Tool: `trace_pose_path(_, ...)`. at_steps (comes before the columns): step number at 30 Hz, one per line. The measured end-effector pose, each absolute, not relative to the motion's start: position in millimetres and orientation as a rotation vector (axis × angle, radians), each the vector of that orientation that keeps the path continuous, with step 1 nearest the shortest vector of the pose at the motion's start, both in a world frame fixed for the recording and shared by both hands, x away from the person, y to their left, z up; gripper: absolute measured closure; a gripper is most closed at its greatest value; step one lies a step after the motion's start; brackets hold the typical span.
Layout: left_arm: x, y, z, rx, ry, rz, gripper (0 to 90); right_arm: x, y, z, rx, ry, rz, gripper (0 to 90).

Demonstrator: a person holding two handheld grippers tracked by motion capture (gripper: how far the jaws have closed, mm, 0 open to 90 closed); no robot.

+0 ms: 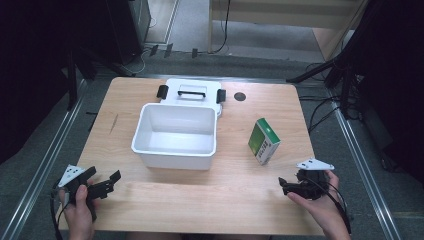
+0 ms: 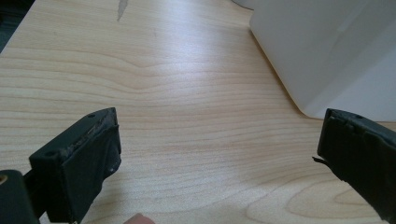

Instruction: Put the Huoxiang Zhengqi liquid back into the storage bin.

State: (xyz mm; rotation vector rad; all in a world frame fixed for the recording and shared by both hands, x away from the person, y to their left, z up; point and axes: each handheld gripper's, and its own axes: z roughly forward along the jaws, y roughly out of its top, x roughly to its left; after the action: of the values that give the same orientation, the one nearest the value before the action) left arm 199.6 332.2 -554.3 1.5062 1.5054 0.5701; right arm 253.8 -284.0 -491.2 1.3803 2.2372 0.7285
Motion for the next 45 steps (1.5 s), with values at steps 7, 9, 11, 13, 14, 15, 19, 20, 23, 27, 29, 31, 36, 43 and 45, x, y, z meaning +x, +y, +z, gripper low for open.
trace_pose_path(7,199.7,332.0,-554.4,1.501,1.509,0.566,0.0,272.8,-277.5,-472.7,1.452,2.412,0.536,16.0)
trace_pose_path(9,199.9,332.0,-554.4,1.502,1.508,0.565,0.0,277.6,-274.1,-467.4,1.463,2.457,0.474,15.9)
trace_pose_path(11,199.9,332.0,-554.4,1.502,1.508,0.565,0.0,280.6,-271.4,-464.2,1.474,2.478,0.440,15.9)
trace_pose_path(13,199.8,332.1,-554.4,1.501,1.508,0.565,0.1,286.5,-264.1,-457.2,1.473,2.528,0.354,15.8)
trace_pose_path(14,199.8,332.1,-554.4,1.501,1.509,0.565,0.0,288.5,-261.3,-454.9,1.466,2.547,0.326,15.8)
trace_pose_path(15,199.8,332.1,-554.4,1.500,1.509,0.565,0.1,290.1,-258.2,-452.4,1.459,2.565,0.302,15.8)
trace_pose_path(19,199.9,332.1,-554.4,1.500,1.510,0.565,0.0,296.2,-244.7,-441.6,1.436,2.592,0.260,15.9)
trace_pose_path(20,199.9,332.2,-554.4,1.500,1.510,0.565,0.0,297.7,-241.5,-438.8,1.434,2.591,0.259,15.9)
trace_pose_path(23,199.9,332.2,-554.4,1.500,1.510,0.564,0.1,302.6,-233.3,-430.2,1.429,2.582,0.251,15.7)
trace_pose_path(27,199.9,332.4,-554.4,1.500,1.510,0.563,0.0,310.1,-225.4,-419.0,1.427,2.559,0.230,15.9)
trace_pose_path(29,200.0,332.4,-554.4,1.500,1.509,0.563,0.0,313.3,-221.8,-413.5,1.411,2.559,0.229,16.6)
trace_pose_path(31,200.0,332.4,-554.5,1.500,1.509,0.563,0.1,315.1,-220.1,-410.7,1.410,2.558,0.234,17.2)
trace_pose_path(36,200.0,332.4,-554.4,1.502,1.509,0.560,0.0,329.1,-212.8,-397.1,1.442,2.534,0.262,20.7)
trace_pose_path(43,200.2,332.3,-554.6,1.500,1.509,0.560,0.0,346.3,-207.5,-386.6,1.499,2.532,0.300,26.9)
trace_pose_path(45,200.2,332.5,-554.5,1.501,1.509,0.559,0.0,350.8,-205.6,-385.1,1.498,2.536,0.299,27.5)
